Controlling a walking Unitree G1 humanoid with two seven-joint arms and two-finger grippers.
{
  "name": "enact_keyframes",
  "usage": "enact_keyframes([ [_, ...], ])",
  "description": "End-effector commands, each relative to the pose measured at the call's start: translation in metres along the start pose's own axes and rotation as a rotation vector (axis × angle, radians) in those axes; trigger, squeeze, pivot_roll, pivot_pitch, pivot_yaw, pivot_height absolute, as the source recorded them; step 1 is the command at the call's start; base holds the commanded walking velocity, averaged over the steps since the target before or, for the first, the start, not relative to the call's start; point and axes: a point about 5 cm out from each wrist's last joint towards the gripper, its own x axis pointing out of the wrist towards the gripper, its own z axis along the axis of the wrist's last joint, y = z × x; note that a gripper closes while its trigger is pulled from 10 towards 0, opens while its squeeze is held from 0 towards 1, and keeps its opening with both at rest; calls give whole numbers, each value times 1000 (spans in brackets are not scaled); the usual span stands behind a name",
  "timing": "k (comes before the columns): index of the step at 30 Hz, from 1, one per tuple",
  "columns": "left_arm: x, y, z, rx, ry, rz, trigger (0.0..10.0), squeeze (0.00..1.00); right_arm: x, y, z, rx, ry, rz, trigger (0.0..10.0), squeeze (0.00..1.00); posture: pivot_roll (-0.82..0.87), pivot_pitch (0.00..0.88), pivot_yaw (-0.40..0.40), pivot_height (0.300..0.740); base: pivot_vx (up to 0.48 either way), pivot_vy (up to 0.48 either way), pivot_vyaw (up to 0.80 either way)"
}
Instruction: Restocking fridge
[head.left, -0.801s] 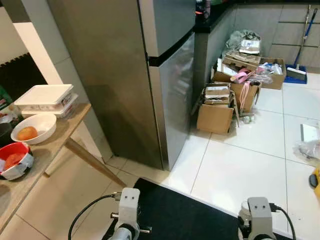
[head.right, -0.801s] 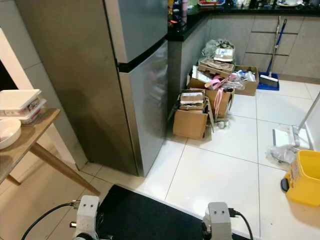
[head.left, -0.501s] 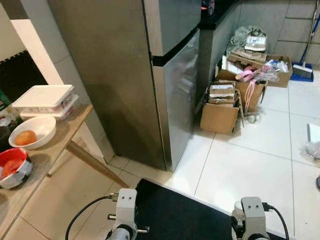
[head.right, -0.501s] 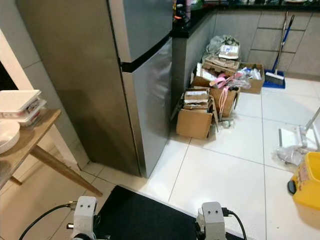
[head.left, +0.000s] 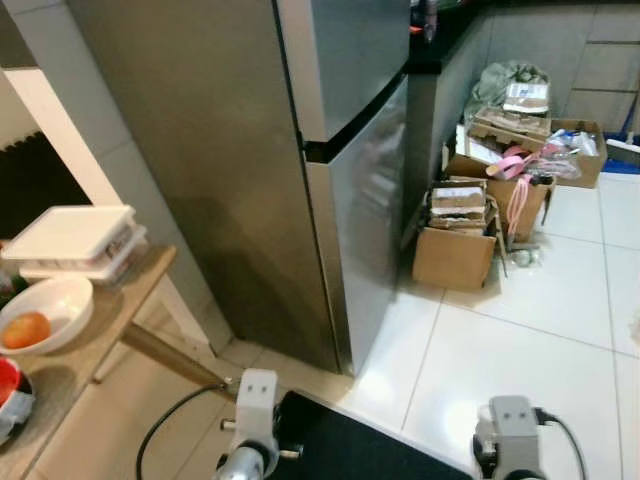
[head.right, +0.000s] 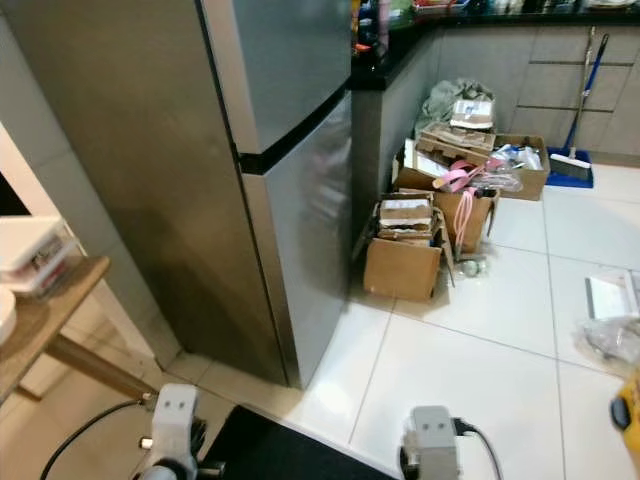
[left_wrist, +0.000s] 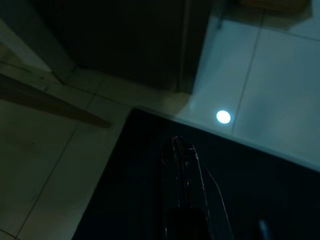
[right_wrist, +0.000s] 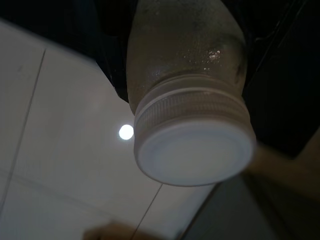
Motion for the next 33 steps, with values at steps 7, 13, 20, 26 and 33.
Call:
enact_keyframes([
  [7, -3, 5, -10, 4, 40, 10, 10000, 0, -2, 12, -5, 21, 8, 27, 10000, 0, 4, 131, 77, 740, 351, 0, 0],
  [13, -3, 5, -8, 6, 38, 7, 10000, 0, -2, 12, -5, 22, 7, 24, 10000, 0, 1, 127, 81, 740, 336, 0, 0],
  [20, -2, 6, -8, 9, 37, 5, 10000, 0, -2, 13, -5, 26, 6, 21, 10000, 0, -3, 116, 87, 740, 326, 0, 0],
  [26, -1, 3, -5, 23, 16, -12, 10000, 0, -2, 12, -4, 27, 2, 17, 10000, 0, -9, 107, 93, 740, 184, 0, 0],
  [33, 0, 0, -1, 23, -6, -21, 10000, 0, -1, 12, -3, 21, -3, 15, 10000, 0, -12, 97, 88, 740, 0, 0, 0],
])
